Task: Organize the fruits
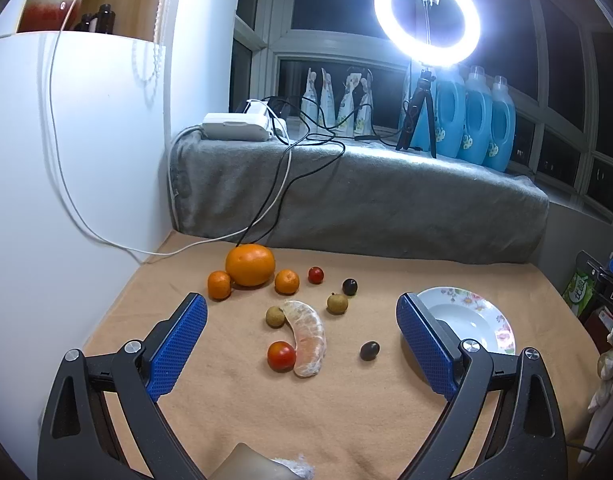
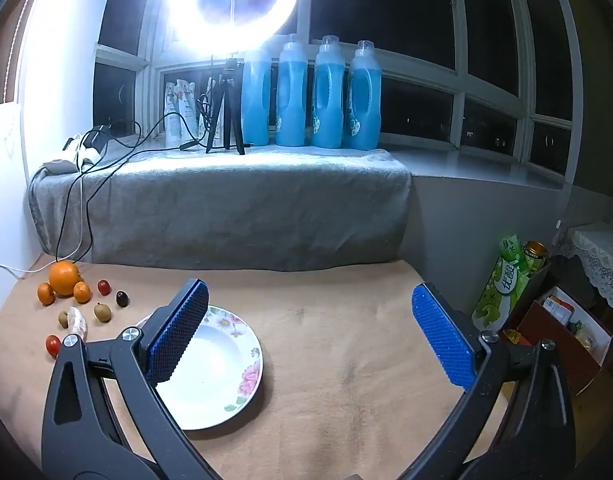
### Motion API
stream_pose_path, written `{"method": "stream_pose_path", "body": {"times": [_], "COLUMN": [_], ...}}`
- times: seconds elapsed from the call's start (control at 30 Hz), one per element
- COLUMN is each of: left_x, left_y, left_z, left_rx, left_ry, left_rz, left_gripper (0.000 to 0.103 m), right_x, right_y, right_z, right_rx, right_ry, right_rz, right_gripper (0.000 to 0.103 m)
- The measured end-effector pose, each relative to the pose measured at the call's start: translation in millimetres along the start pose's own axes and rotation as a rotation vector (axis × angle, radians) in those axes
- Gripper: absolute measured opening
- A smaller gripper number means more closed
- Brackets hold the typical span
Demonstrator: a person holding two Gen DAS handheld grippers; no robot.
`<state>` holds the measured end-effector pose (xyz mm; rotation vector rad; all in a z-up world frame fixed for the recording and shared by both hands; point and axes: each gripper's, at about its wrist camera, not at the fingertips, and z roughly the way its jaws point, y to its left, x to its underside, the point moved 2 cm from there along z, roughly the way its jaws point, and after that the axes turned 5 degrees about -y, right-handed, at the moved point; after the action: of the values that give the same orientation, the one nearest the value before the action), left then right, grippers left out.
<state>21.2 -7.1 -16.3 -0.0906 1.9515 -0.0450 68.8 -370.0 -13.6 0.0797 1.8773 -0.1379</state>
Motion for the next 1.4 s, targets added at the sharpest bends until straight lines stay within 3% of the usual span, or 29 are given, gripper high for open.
{"method": "stream_pose_path", "body": {"times": [1.4], "left_x": [-1.9], "left_y": [-0.6], "left_z": [1.5], "left_rx": [-0.001], "left_ry": [0.003], "left_rz": [0.004], "left_gripper": [0.096], "right_x": [-1.5], "right_y": [1.8], "right_z": [1.0], "right_rx": [0.000], "right_ry": [0.004], "right_rz": [0.000], "right_gripper": [0.103]}}
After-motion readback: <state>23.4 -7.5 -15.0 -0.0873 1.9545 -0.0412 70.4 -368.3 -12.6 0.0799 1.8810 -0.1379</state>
